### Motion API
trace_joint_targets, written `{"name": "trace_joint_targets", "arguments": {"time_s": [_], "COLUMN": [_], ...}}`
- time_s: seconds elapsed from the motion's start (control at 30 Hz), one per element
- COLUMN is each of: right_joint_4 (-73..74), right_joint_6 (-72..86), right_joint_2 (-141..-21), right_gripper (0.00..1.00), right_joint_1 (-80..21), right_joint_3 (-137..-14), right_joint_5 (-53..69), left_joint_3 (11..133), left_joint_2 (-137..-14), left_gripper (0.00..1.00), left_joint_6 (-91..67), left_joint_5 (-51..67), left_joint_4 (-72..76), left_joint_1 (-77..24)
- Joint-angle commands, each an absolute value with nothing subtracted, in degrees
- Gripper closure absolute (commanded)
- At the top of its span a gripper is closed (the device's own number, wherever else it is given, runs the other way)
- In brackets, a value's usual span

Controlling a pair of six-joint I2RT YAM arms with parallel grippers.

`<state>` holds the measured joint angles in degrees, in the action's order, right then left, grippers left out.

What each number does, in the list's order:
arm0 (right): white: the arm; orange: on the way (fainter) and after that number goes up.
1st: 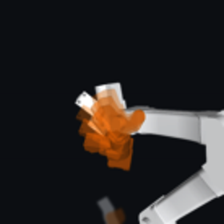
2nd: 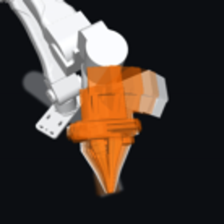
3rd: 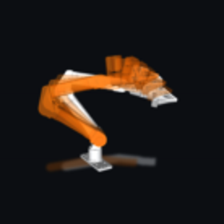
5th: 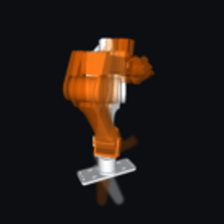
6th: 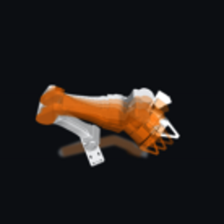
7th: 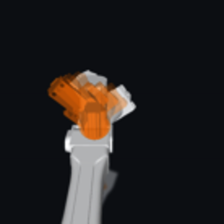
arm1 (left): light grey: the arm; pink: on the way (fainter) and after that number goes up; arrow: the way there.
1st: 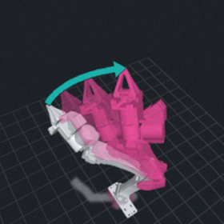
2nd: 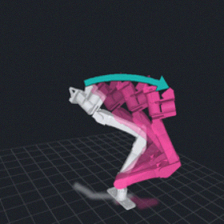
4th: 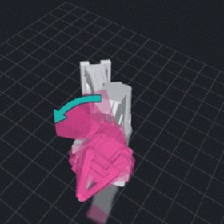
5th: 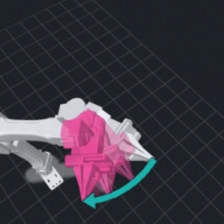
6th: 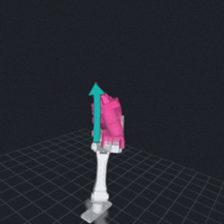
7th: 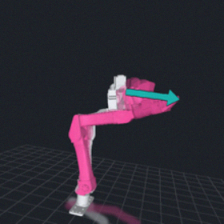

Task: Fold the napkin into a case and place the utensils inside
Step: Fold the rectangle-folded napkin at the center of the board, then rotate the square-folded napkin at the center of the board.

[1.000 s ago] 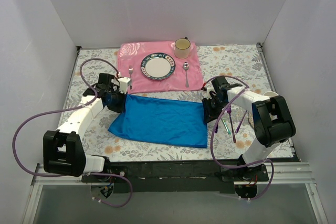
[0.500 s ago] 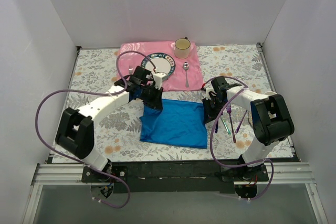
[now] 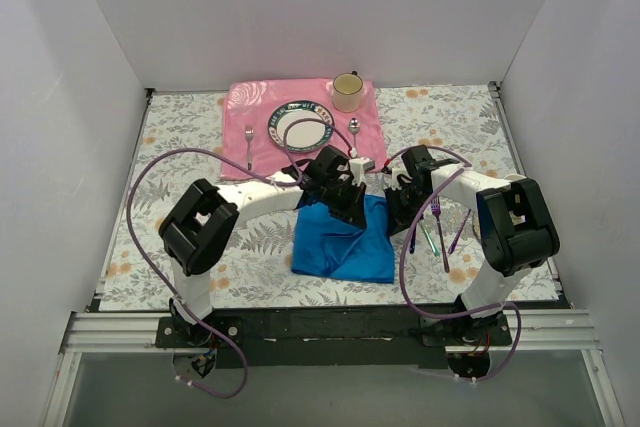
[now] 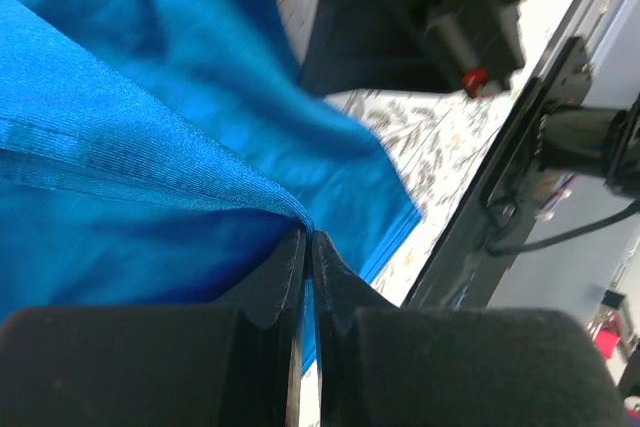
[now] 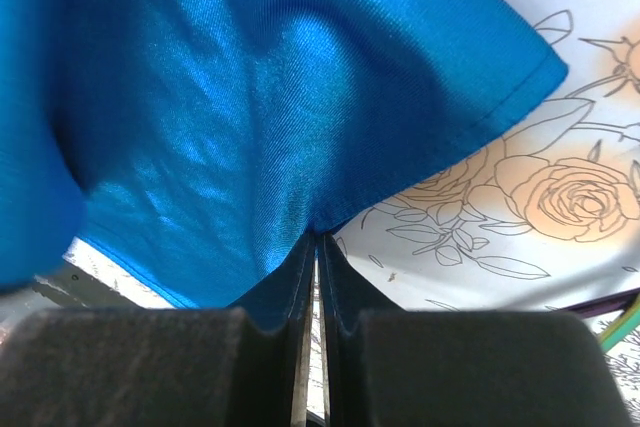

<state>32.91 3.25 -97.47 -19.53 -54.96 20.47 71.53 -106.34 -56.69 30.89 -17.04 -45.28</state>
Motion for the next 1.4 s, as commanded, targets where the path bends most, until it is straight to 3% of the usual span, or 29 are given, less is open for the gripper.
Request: {"name": "trace_joint_targets", "arguments": {"time_s": [0.0, 0.03, 0.07, 0.13, 0.17, 0.3, 0.47, 0.63, 1.03, 1.13, 1.17, 1.27, 1.37], "right_joint_4": [33.22, 33.4, 33.22, 33.4, 33.57, 33.92, 35.59, 40.16, 46.94, 45.44, 44.83, 42.11, 39.64], "right_joint_6": [3.07, 3.08, 3.08, 3.08, 3.08, 3.08, 2.64, 0.97, -4.48, -5.62, -5.97, -7.29, -8.61], "right_joint_2": [-99.67, -99.67, -99.67, -99.41, -99.23, -98.79, -97.56, -95.89, -94.22, -95.01, -95.36, -96.68, -98.7], "right_gripper": [0.9, 0.9, 0.9, 0.9, 0.9, 0.87, 0.84, 0.79, 0.58, 0.48, 0.4, 0.27, 0.23], "right_joint_1": [-19.95, -19.86, -19.86, -19.86, -19.86, -19.86, -19.95, -19.78, -17.67, -17.58, -17.58, -17.58, -17.67], "right_joint_3": [-54.84, -54.76, -54.84, -54.84, -54.84, -55.02, -56.6, -59.93, -68.02, -71.01, -71.8, -74.79, -77.78], "right_joint_5": [19.07, 19.16, 19.25, 19.16, 19.16, 19.16, 19.07, 16.27, 16.25, 16.87, 16.96, 17.23, 17.49], "left_joint_3": [73.92, 74.0, 74.35, 74.44, 74.18, 68.31, 64.51, 63.11, 54.94, 53.79, 53.7, 53.7, 54.4], "left_joint_2": [-107.83, -108.28, -108.63, -108.2, -107.15, -98.28, -88.78, -88.5, -92.2, -93.51, -94.3, -96.23, -97.47], "left_gripper": [1.0, 1.0, 0.9, 0.68, 0.48, 0.28, 0.31, 0.43, 0.52, 0.52, 0.52, 0.53, 0.55], "left_joint_6": [-62.4, -62.84, -62.84, -61.7, -61.0, -56.52, -51.08, -42.46, -49.48, -50.53, -50.89, -52.03, -52.21], "left_joint_5": [30.15, 29.28, 28.83, 29.87, 32.06, 35.59, 36.22, 31.2, 36.47, 36.39, 35.95, 35.68, 35.42], "left_joint_4": [-10.11, -9.85, -10.02, -10.72, -11.33, -13.35, -24.3, -34.62, -29.73, -28.48, -27.69, -26.37, -25.93], "left_joint_1": [-47.28, -47.29, -47.29, -46.94, -46.59, -44.57, -32.63, -22.96, -22.76, -23.81, -23.91, -24.26, -24.96]}}
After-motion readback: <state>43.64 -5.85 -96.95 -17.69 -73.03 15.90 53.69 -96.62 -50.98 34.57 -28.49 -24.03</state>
